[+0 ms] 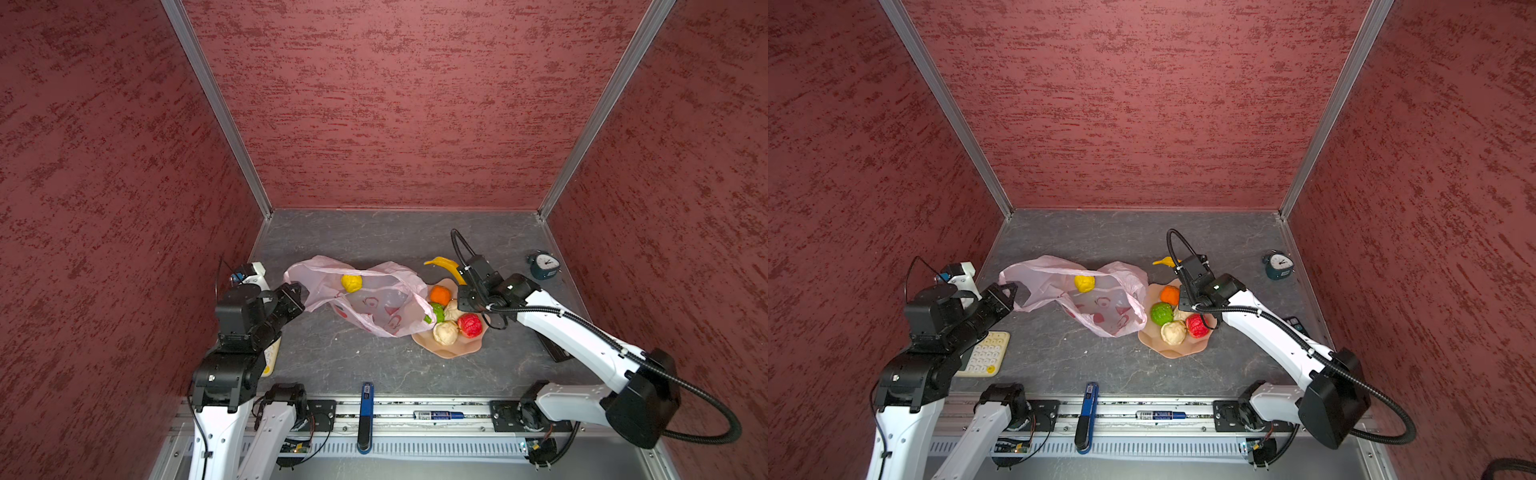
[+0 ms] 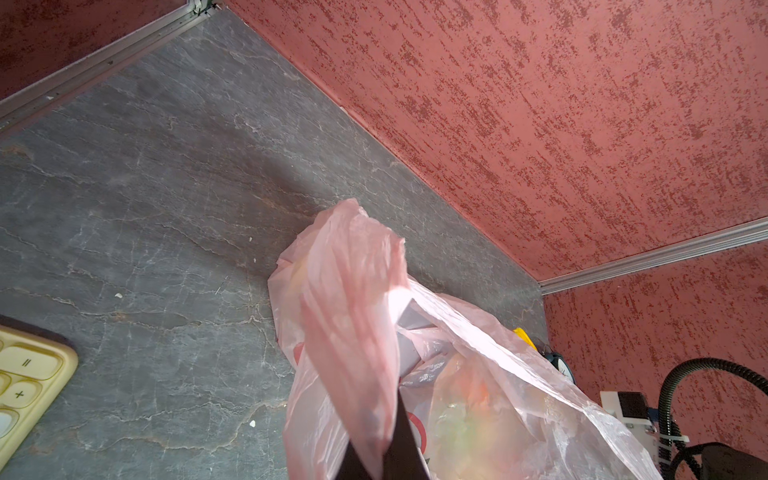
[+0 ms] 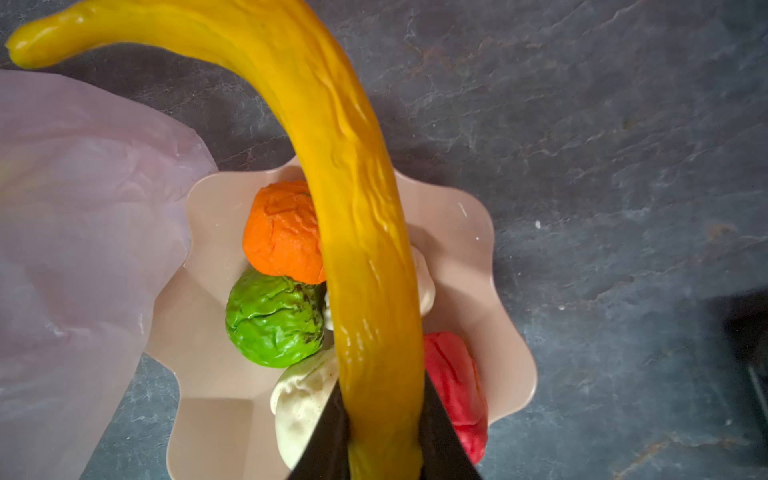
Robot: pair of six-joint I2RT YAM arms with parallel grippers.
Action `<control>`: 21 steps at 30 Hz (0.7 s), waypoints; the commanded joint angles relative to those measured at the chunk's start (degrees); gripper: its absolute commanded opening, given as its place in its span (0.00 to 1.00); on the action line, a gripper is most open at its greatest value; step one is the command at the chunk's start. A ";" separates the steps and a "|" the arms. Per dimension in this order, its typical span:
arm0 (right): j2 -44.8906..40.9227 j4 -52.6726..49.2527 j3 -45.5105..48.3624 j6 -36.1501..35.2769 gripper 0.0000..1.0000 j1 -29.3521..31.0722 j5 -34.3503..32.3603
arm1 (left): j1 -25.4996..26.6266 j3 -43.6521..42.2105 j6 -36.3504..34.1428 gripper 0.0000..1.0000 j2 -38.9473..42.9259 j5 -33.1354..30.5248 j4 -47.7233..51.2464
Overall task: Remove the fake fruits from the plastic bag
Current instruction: 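Lower the banana into the peach bowl with the right gripper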
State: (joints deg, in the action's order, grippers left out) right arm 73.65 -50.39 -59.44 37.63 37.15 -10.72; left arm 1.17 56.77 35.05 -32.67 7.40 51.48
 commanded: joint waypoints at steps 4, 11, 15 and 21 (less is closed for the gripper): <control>1.87 0.73 1.83 5.85 0.14 3.31 2.57 | -0.47 -1.22 -1.03 0.01 -0.10 0.41 -0.86; 2.81 1.96 3.07 8.41 0.18 6.27 4.63 | -0.47 -1.36 -1.02 0.01 -0.29 0.73 -1.11; 3.93 2.11 4.08 9.63 0.21 7.72 5.11 | -0.52 -1.59 -1.04 0.01 -0.77 1.30 -1.84; 3.46 2.93 5.28 11.16 0.38 8.35 4.77 | -0.54 -1.49 -1.26 0.01 -1.24 1.86 -2.20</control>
State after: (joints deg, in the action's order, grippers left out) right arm 77.06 -48.07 -54.48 46.70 45.10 -6.13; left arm 1.17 55.66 35.05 -33.78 8.69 50.92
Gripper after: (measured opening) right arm 0.360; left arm 0.048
